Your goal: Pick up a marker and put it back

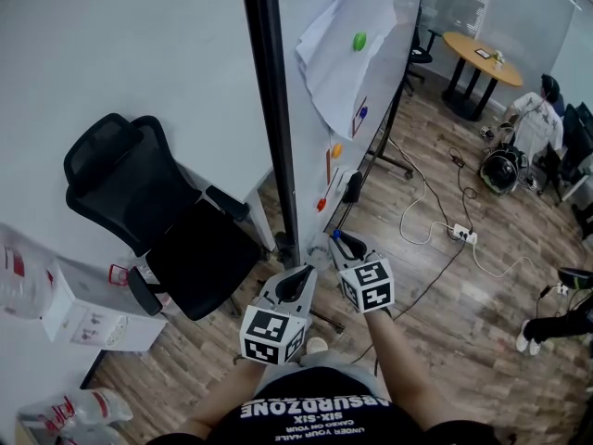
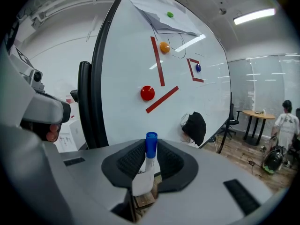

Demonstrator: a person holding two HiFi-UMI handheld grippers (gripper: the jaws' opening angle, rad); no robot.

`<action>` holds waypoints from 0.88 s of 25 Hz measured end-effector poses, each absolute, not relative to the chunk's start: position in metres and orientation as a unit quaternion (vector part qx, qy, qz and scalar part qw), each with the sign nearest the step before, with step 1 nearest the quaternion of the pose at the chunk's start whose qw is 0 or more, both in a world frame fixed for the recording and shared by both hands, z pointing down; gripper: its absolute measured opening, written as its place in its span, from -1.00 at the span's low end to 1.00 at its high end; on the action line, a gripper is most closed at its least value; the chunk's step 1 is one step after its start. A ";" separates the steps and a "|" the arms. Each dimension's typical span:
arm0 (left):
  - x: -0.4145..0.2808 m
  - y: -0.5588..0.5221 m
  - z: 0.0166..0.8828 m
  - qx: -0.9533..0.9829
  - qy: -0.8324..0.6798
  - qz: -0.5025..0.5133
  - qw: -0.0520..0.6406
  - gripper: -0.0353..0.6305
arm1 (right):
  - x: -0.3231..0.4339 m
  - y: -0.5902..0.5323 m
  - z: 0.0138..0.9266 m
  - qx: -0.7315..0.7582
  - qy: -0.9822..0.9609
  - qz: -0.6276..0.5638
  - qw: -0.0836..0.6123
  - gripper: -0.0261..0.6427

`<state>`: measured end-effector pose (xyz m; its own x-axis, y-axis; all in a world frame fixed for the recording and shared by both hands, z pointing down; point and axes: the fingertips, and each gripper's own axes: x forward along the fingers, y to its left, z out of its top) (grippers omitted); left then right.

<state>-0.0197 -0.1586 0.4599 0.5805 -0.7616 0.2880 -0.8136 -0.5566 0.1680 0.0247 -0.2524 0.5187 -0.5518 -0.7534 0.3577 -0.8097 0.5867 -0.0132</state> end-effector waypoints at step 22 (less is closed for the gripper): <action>-0.022 -0.151 0.458 0.878 -0.448 0.090 0.140 -0.88 | 0.026 -0.250 0.506 0.455 -0.874 0.096 0.144 -0.65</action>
